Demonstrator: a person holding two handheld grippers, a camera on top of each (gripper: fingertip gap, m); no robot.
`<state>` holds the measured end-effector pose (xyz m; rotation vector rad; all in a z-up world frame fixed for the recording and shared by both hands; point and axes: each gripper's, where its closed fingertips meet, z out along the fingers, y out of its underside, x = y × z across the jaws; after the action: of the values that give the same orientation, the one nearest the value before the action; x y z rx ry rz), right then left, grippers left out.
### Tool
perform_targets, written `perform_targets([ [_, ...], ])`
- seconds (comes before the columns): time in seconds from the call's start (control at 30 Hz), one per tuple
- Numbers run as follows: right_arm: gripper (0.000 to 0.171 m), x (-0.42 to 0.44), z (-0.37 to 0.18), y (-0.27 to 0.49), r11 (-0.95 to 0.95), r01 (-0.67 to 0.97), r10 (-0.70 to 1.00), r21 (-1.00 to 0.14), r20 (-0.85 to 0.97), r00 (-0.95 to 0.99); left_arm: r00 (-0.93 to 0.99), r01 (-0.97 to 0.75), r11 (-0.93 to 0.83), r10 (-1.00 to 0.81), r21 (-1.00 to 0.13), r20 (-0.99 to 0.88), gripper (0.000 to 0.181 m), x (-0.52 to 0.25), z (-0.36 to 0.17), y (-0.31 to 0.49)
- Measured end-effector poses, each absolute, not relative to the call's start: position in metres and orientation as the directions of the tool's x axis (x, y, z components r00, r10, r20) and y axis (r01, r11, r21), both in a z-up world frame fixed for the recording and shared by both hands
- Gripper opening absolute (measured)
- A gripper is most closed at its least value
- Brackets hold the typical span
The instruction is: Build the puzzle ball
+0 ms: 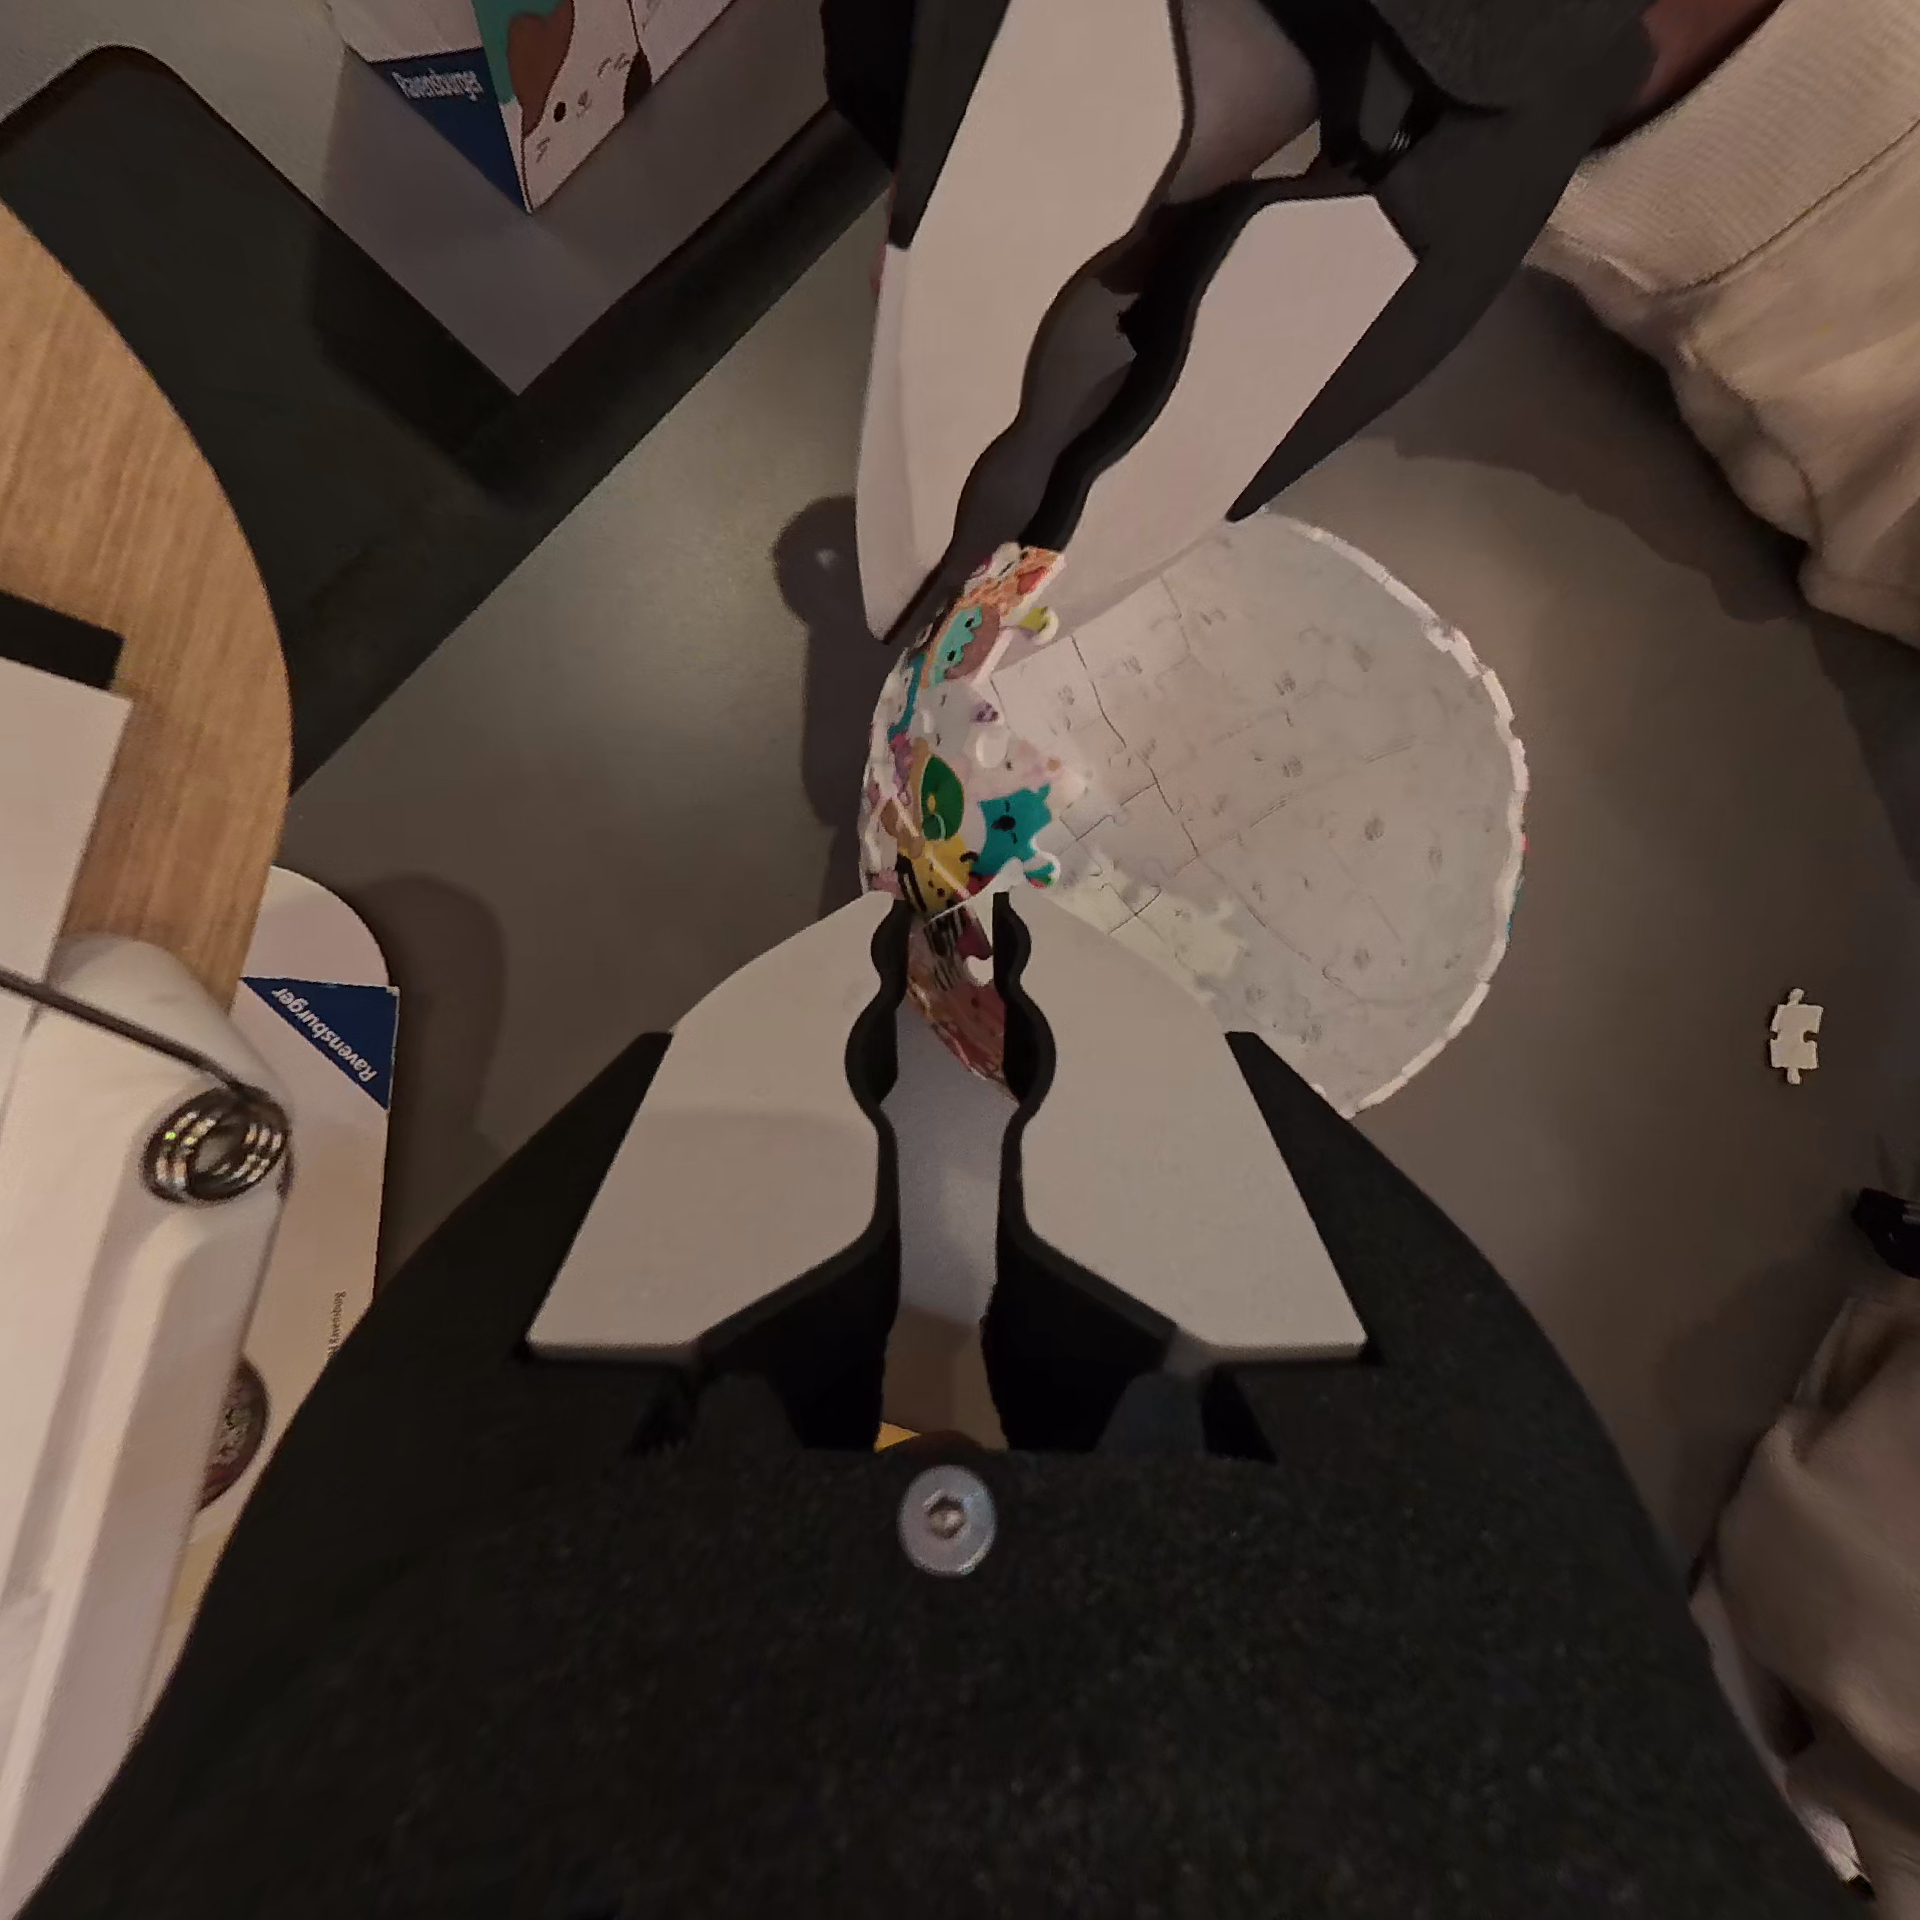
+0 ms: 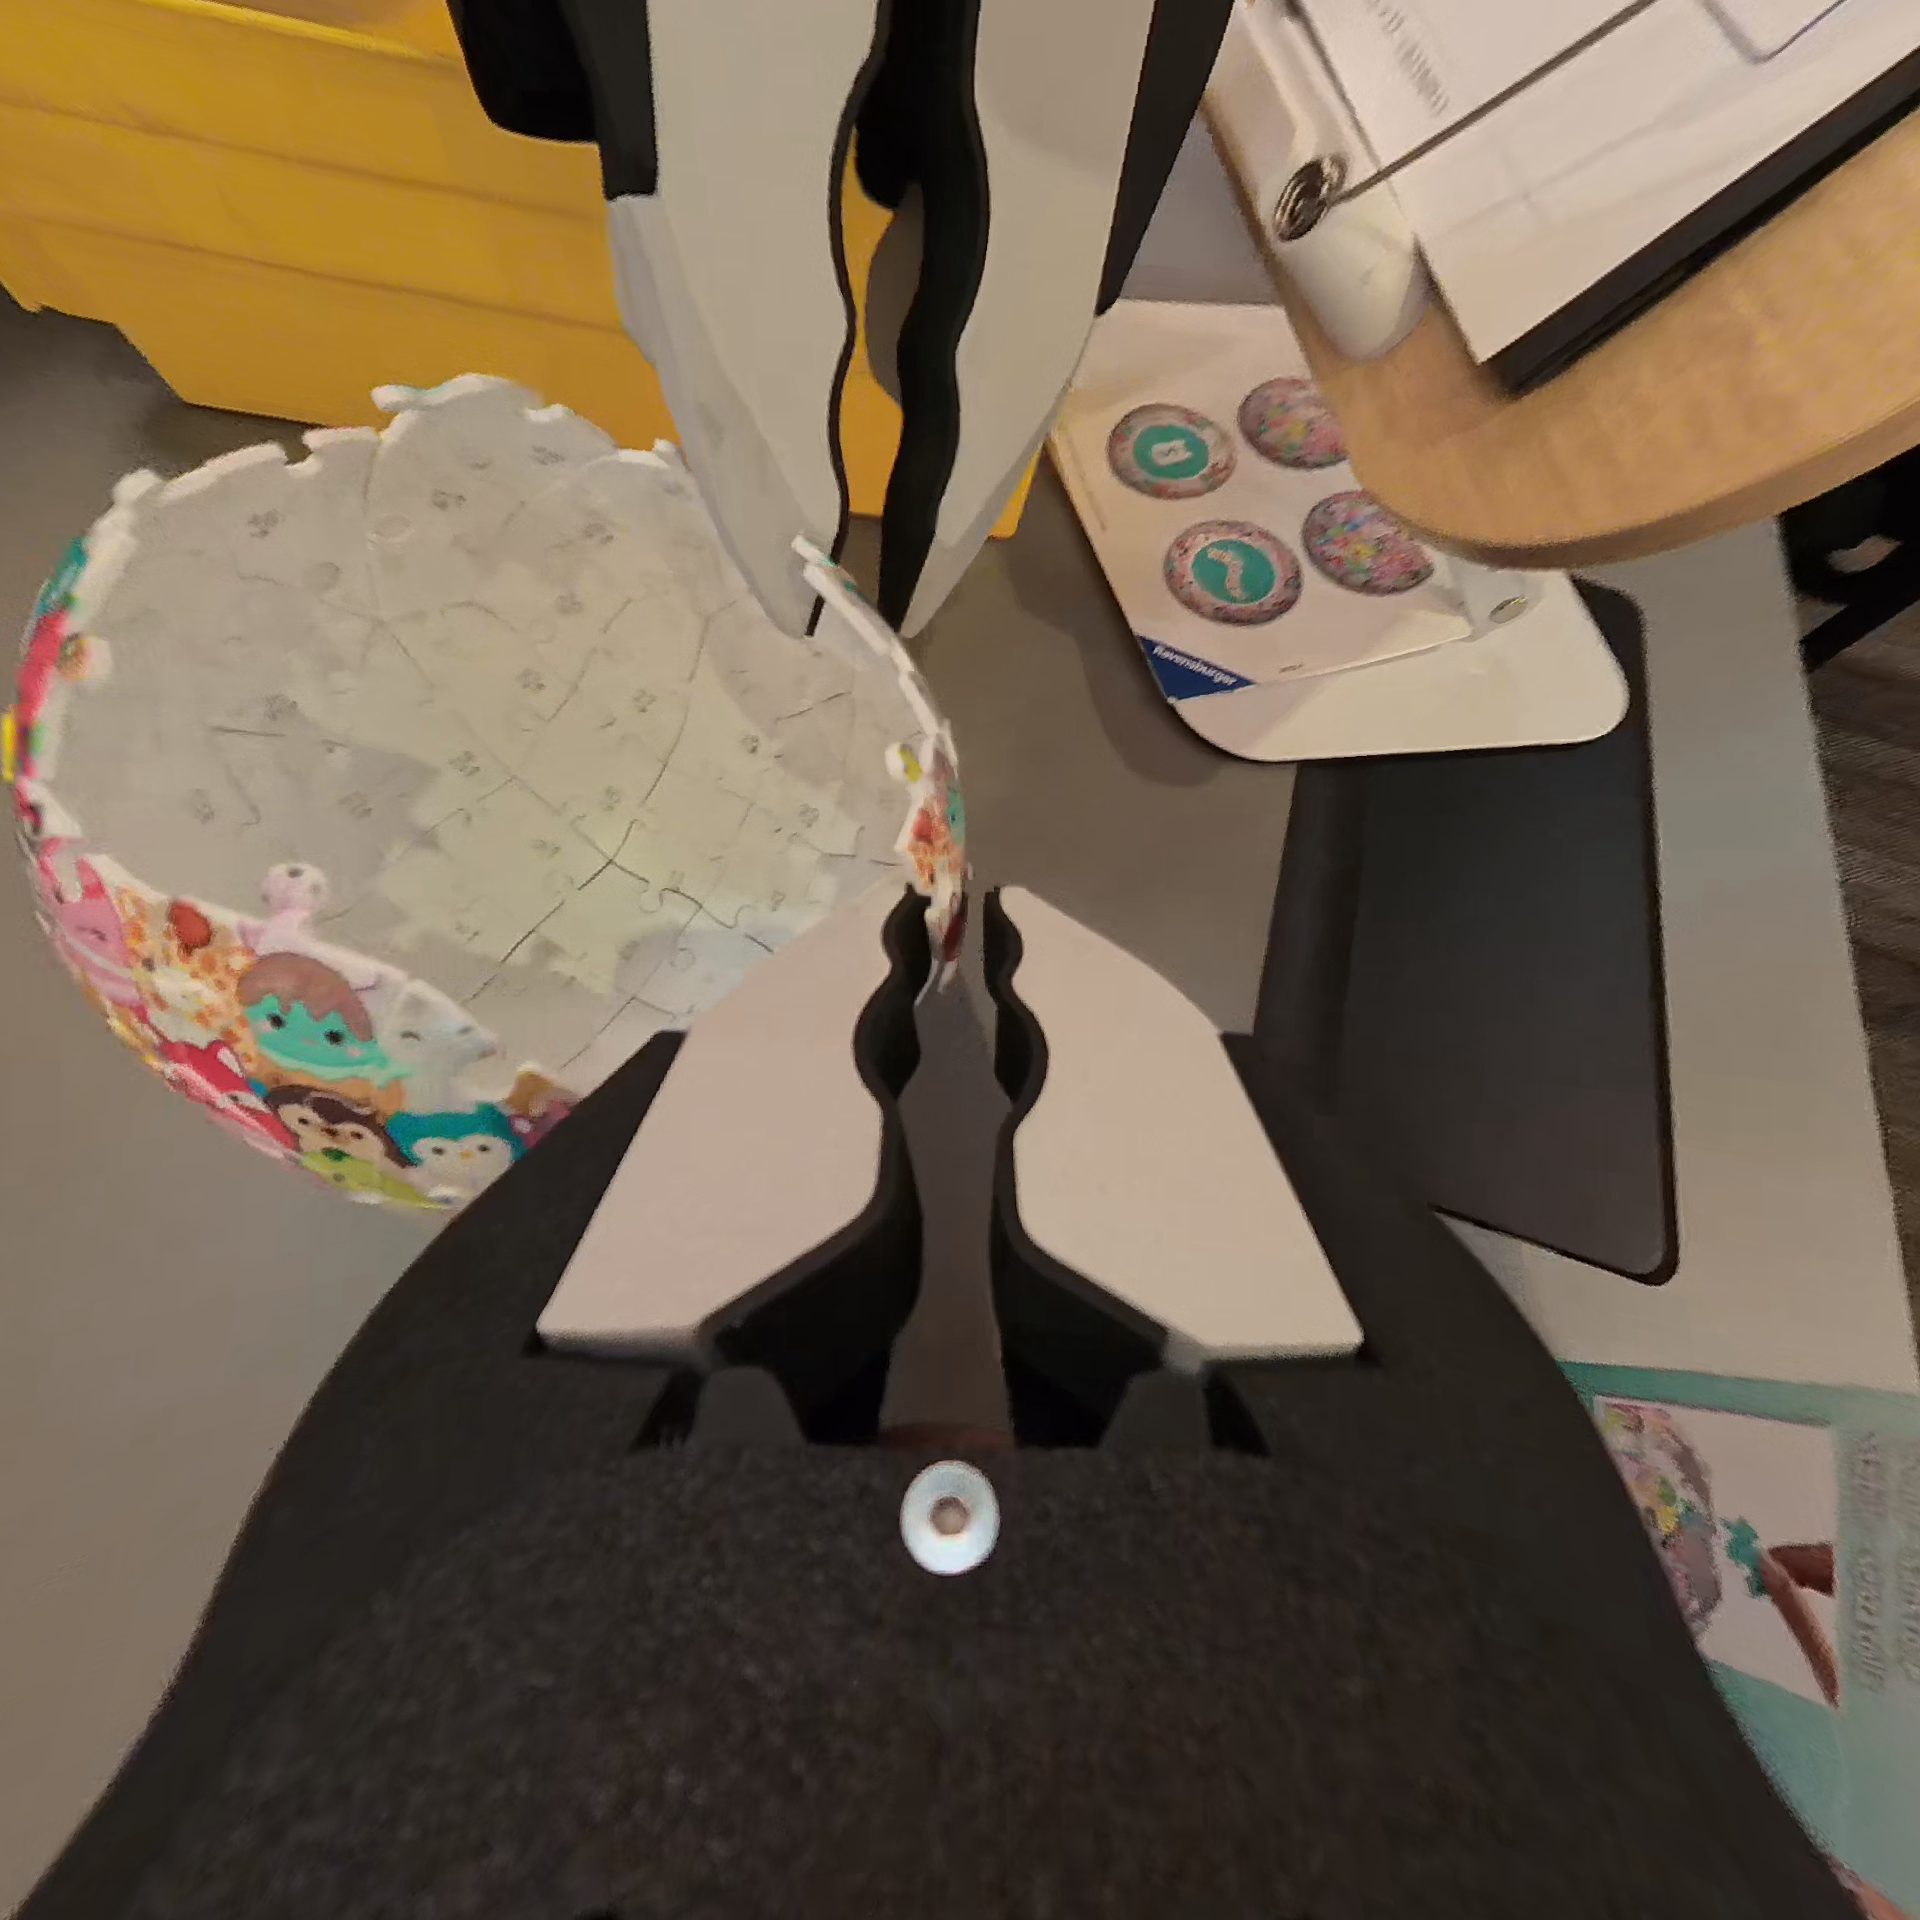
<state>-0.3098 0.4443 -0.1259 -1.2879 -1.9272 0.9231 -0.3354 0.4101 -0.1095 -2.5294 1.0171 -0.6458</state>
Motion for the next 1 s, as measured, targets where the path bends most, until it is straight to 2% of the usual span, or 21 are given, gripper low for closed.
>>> perform_targets([
  [0.43,0.015,-0.311,-0.133,0.442,0.268,0.585,0.936,-0.766,0.063,-0.347,0.651,-0.537,-0.695,-0.702,-0.478,0.288,0.017,-0.334,-0.107,0.413],
  [0.53,0.023,-0.307,-0.128,0.44,0.281,0.585,0.933,-0.761,0.074,-0.352,0.651,-0.509,-0.694,-0.697,-0.509,0.301,0.018,-0.334,-0.098,0.413],
  [0.7,0.028,-0.301,-0.115,0.439,0.306,0.582,0.93,-0.754,0.106,-0.352,0.673,-0.417,-0.675,-0.679,-0.609,0.292,0.022,-0.34,-0.067,0.406],
  [0.8,0.031,-0.295,-0.106,0.436,0.343,0.568,0.922,-0.748,0.153,-0.355,0.686,-0.343,-0.6,-0.686,-0.723,0.244,0.023,-0.342,-0.032,0.39],
  [1.0,0.03,-0.293,-0.077,0.436,0.418,0.546,0.906,-0.726,0.29,-0.308,0.656,-0.15,-0.49,-0.699,-0.858,0.284,0.025,-0.312,0.003,0.303],
])
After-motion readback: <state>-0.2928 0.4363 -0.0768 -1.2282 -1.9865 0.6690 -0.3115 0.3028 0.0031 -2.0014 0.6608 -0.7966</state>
